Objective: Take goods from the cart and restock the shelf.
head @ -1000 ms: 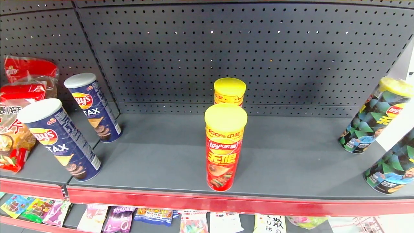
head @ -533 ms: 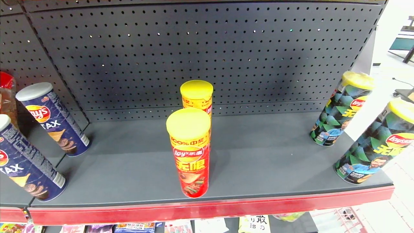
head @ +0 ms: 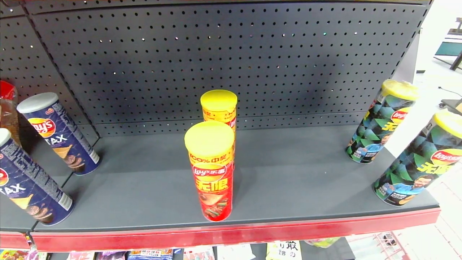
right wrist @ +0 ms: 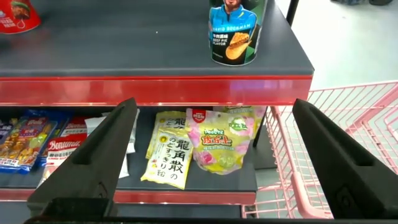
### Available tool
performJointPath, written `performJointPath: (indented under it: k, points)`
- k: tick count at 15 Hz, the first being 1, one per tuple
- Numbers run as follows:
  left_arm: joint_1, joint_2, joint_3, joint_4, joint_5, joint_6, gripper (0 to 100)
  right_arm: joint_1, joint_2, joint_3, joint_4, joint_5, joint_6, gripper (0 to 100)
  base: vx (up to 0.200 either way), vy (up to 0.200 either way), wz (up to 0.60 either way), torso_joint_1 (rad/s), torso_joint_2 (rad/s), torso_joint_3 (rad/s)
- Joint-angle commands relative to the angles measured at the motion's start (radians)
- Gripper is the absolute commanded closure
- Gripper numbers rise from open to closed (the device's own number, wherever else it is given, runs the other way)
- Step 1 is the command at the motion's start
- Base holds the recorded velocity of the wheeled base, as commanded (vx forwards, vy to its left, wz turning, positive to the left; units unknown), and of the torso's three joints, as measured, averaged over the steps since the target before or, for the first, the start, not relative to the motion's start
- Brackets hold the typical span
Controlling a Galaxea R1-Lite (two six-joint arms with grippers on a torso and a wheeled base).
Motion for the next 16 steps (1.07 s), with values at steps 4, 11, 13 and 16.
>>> performJointPath:
  k: [4, 11, 13, 16]
  points:
    - [0.001, 0.002, 0.0, 0.0, 0.0, 0.0, 0, 0.0, 0.0, 0.0, 0.0, 0.0, -0.001, 0, 0.0, 0.0, 0.0, 0.0, 0.0, 0.0]
    - [0.001, 0.002, 0.0, 0.0, 0.0, 0.0, 0, 0.0, 0.0, 0.0, 0.0, 0.0, 0.0, 0, 0.0, 0.0, 0.0, 0.0, 0.0, 0.0]
    - [0.001, 0.002, 0.0, 0.0, 0.0, 0.0, 0, 0.0, 0.0, 0.0, 0.0, 0.0, 0.0, 0, 0.0, 0.0, 0.0, 0.0, 0.0, 0.0]
    - [0.001, 0.002, 0.0, 0.0, 0.0, 0.0, 0, 0.0, 0.001, 0.0, 0.0, 0.0, 0.0, 0, 0.0, 0.0, 0.0, 0.0, 0.0, 0.0]
